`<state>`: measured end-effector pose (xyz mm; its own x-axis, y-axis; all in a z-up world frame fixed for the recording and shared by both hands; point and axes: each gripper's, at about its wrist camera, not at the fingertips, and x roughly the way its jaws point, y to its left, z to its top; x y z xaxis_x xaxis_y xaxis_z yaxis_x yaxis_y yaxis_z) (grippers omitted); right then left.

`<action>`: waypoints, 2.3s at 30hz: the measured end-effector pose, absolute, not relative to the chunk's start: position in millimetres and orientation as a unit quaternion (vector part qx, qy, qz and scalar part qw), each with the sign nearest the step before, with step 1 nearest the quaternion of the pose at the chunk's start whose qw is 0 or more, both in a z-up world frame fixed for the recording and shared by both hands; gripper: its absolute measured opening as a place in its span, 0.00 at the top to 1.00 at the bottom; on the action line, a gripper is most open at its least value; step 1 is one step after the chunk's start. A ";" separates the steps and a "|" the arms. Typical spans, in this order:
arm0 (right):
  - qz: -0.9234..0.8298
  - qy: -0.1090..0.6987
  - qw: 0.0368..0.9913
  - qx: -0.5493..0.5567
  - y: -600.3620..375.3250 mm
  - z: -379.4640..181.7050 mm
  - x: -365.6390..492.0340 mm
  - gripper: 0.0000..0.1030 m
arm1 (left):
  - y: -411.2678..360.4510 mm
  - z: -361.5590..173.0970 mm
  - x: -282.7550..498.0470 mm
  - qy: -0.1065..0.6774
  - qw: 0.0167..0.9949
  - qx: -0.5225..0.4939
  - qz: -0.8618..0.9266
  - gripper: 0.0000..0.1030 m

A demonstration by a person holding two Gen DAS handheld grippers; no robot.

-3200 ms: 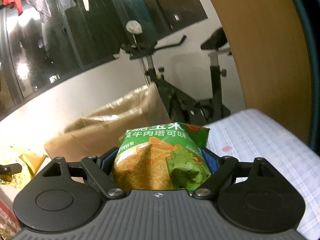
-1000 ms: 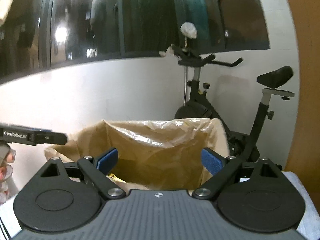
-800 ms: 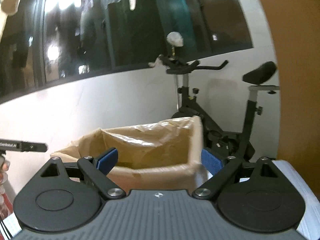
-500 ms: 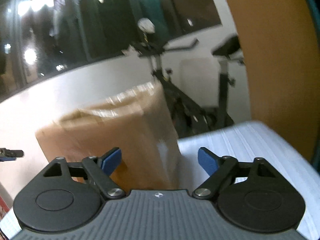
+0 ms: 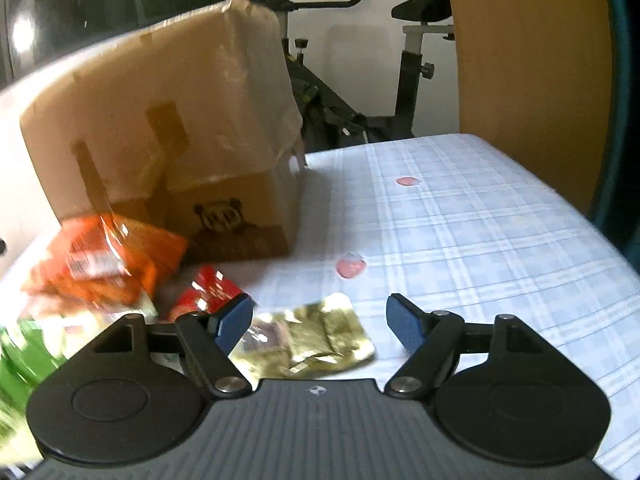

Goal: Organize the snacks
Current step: 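Move both tools back to the snacks and grasp the gold foil packet with the right tool, then grasp the orange-printed cracker pack with the left tool while the right tool holds the gold packet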

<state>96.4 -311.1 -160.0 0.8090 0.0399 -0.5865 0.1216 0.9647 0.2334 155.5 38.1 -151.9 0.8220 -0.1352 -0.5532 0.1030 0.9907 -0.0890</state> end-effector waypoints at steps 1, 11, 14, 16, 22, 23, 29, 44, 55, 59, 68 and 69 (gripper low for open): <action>-0.024 0.312 0.942 0.118 -309.9 -161.2 95.4 0.25 | 36.4 -155.4 148.6 0.292 0.954 -0.028 -0.061 0.22; 0.025 0.334 0.939 0.071 -298.2 -170.0 98.5 0.17 | 26.6 -184.0 136.9 0.315 0.946 -0.046 -0.060 0.22; 0.044 0.334 0.941 0.040 -291.6 -170.7 104.1 0.15 | 27.3 -189.5 136.8 0.322 0.944 -0.048 -0.059 0.22; 0.049 0.335 0.941 0.023 -289.6 -171.9 107.7 0.14 | 28.2 -190.4 136.6 0.322 0.944 -0.046 -0.056 0.22; 0.063 0.361 0.930 0.018 -292.2 -184.2 123.5 0.14 | 29.4 -195.1 138.4 0.325 0.943 -0.048 -0.047 0.22; 0.064 0.360 0.931 0.020 -292.7 -185.6 124.5 0.15 | 29.5 -196.0 138.4 0.326 0.943 -0.049 -0.045 0.22; 0.057 0.343 0.938 0.015 -292.0 -186.6 119.1 0.21 | 29.2 -199.9 137.3 0.330 0.942 -0.058 -0.038 0.23; 0.048 0.325 0.944 0.014 -292.9 -186.8 113.0 0.38 | 27.8 -210.7 136.1 0.339 0.938 -0.063 -0.028 0.23; 0.042 0.325 0.944 0.028 -296.1 -186.7 113.3 0.43 | 28.0 -215.0 136.7 0.341 0.937 -0.065 -0.024 0.23; 0.047 0.322 0.945 0.028 -296.1 -186.9 112.6 0.47 | 27.9 -215.4 136.7 0.342 0.937 -0.064 -0.024 0.23; 0.045 0.292 0.954 0.055 -303.9 -183.7 101.8 0.99 | 28.5 -214.7 136.0 0.340 0.938 -0.066 -0.025 0.23; 0.048 0.291 0.953 0.063 -305.7 -184.1 101.7 0.99 | 28.8 -213.9 135.7 0.339 0.938 -0.067 -0.026 0.23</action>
